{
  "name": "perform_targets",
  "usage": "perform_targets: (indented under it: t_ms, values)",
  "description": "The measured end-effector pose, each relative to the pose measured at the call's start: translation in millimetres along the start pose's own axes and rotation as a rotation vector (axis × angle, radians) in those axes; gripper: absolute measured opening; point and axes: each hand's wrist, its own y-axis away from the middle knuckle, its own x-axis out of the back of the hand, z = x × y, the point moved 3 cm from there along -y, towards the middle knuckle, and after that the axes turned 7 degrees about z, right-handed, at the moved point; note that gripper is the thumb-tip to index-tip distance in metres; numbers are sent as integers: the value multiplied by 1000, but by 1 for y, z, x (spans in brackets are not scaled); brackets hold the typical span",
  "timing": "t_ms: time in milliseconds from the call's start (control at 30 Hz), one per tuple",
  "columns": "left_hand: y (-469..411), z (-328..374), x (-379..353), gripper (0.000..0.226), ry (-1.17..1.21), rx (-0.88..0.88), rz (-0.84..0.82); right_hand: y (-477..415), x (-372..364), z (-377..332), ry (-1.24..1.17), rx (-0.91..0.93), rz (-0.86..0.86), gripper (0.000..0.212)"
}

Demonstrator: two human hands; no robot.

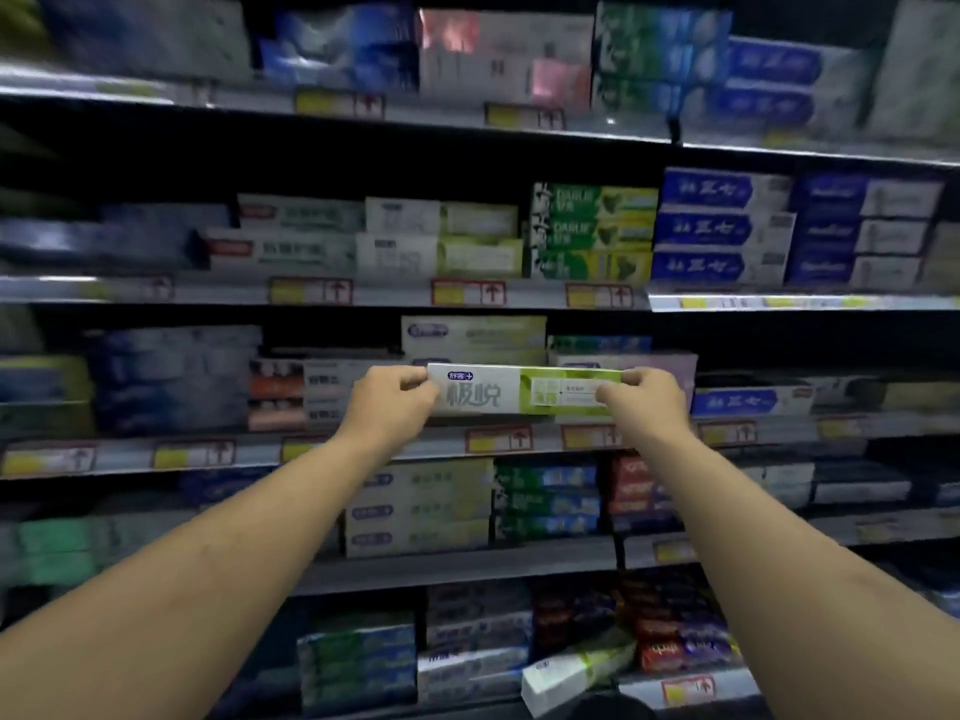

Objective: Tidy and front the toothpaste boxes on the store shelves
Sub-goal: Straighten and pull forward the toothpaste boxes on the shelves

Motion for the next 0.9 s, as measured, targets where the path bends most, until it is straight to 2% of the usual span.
perform_targets:
  t_ms: [100,167,233,333,400,500,600,900]
  values:
    - [-13,23,29,45,42,-10,63,2,1,-35,-81,27,-6,25]
    - [-14,42,49,40,69,-8,106,-1,2,-56,-119,62,-14,7]
    - [-18,50,60,32,87,-9,118,-3,0,-70,-155,83,-29,14]
    - [-29,63,73,17,111,-61,141,-5,0,-94,-191,124,-43,43]
    - [-35,69,80,19,149,-65,165,-8,-1,-106,-187,149,-51,47]
    - [-48,77,86,19,204,-28,191,-14,0,-119,-220,127,-44,43]
    - [-60,83,90,17,233,18,227,-23,-4,-133,-235,108,-32,23]
    - [-138,94,105,20,186,-37,227,-83,-46,-178,-314,149,-53,25]
